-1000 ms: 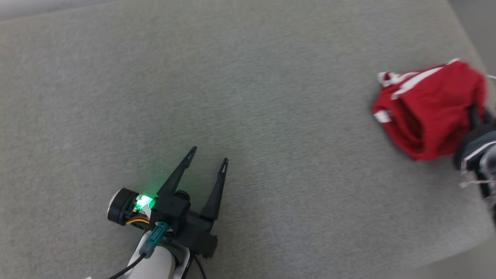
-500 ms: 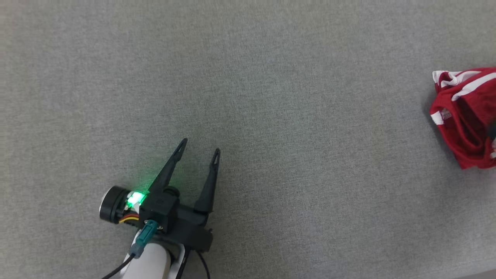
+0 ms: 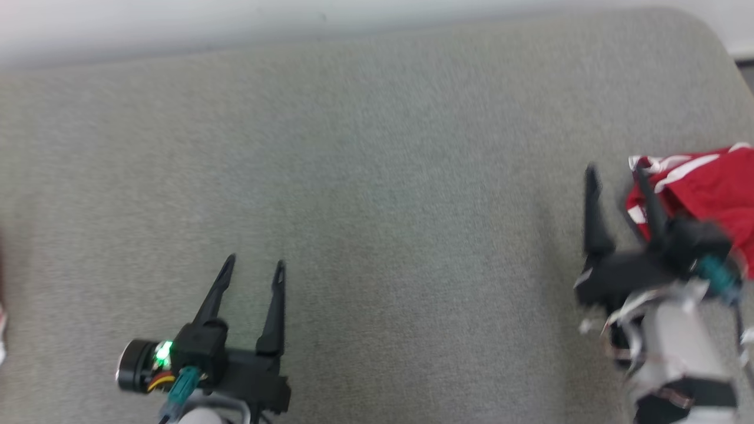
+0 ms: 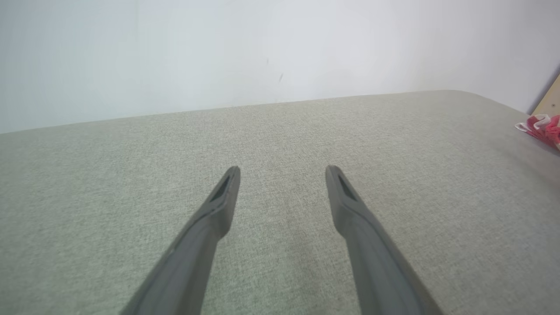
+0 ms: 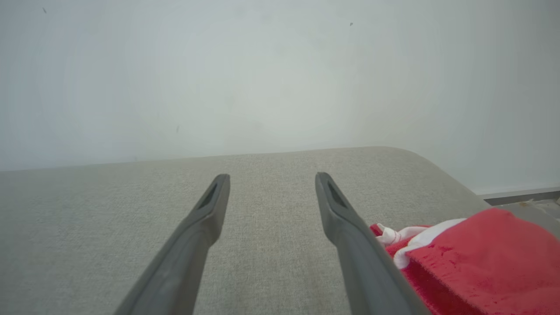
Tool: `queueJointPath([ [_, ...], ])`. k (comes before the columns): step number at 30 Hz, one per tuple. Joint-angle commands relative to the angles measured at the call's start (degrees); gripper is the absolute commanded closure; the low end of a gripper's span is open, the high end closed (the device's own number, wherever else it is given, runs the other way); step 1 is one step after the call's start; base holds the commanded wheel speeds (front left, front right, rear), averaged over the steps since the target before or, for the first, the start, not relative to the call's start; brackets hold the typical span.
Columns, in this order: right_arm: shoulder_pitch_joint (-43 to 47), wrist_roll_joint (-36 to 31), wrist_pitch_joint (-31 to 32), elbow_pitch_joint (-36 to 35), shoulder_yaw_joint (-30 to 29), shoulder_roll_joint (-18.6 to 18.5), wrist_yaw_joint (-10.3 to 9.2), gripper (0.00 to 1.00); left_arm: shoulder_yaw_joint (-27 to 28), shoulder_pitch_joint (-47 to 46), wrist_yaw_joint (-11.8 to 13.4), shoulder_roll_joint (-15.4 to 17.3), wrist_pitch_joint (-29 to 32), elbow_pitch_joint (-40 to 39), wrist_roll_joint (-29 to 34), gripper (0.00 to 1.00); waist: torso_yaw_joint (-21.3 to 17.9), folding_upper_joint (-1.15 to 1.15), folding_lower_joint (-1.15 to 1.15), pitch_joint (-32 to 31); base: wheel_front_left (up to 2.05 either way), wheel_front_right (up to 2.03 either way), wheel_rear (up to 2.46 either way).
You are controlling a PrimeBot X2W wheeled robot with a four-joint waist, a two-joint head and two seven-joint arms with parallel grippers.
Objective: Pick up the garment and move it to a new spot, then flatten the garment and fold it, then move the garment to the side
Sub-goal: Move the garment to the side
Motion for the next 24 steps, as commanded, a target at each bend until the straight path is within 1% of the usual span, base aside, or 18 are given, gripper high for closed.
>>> queueJointPath([
  [1,2.07,0.91,-0.01,-0.60,0.98,1.07,-0.13,0.00,0.61,1.42,0.36,-0.12,-0.16,-0.25,-0.08,0.00,2.55,0.00,0.01,-3.87,0.00,0.00,0.00],
  [3,4.70,1.87,-0.01,-0.96,3.03,1.56,-0.13,0.00,1.75,2.46,0.35,-0.16,-0.16,-0.15,-0.37,0.00,3.33,0.00,0.01,-5.24,0.00,0.00,0.00],
  [6,8.19,2.66,-0.01,-0.98,4.53,2.33,-0.13,0.00,3.65,4.17,0.69,-0.22,-0.16,0.01,-0.72,0.00,4.46,0.00,0.01,-7.45,0.00,0.00,0.00],
  [14,14.98,2.54,-0.01,-2.34,5.46,5.78,-0.13,0.00,8.89,9.41,1.28,-0.26,-0.17,1.25,-1.77,0.00,5.88,0.00,0.01,-12.73,0.00,0.00,0.00],
  [18,17.18,2.38,-0.01,-2.68,6.51,6.57,-0.13,0.00,10.13,11.65,1.35,-0.26,-0.16,1.19,-2.34,0.00,6.12,0.00,0.01,-14.79,0.00,0.00,0.00],
  [24,18.62,3.45,-0.01,-3.20,7.68,6.65,-0.13,0.00,10.78,12.86,1.40,-0.26,-0.16,0.34,-2.97,0.00,6.22,0.00,0.01,-15.65,0.00,0.00,0.00],
])
